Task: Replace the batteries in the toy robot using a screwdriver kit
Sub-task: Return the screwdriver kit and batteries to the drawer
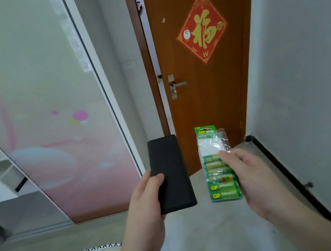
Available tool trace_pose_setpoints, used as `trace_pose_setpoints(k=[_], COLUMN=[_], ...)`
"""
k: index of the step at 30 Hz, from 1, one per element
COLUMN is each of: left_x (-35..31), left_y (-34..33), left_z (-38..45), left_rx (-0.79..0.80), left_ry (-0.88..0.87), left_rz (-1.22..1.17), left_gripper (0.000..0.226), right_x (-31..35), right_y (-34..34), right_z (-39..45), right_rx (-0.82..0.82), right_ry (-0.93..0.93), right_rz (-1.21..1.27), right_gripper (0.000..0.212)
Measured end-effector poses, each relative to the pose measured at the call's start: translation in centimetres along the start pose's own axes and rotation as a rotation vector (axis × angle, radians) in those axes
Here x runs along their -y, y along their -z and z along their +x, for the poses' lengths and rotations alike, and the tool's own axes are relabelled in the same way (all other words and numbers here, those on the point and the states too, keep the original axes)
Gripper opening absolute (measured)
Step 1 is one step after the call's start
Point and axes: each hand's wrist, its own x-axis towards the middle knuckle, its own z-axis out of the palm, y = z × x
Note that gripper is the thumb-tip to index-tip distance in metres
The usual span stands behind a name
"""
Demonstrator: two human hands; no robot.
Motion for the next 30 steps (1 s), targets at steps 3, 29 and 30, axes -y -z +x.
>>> trace_pose_setpoints(k=[3,29,30], left_x=[0.0,-4.8,-5.3], left_y=[-2.1,6.7,7.4], left_z=[2.3,23.5,24.5], left_rx=[-0.028,-0.36,-0.358], left_ry=[-0.016,-0.157,-0.16], left_rz=[0.004,-0.042,-0.034], left_gripper=[0.023,0.029,0.029], right_x=[0.3,2.0,2.0], right_y=[0.9,-16.8,-18.0], right_z=[3.2,28.0,28.7], right_rx=[0.035,0.413,0.422], right_ry=[-0.018,-0.061,-0.052], right_rz=[-0.012,-0.125,-0.126], right_gripper=[0.024,0.025,0.025])
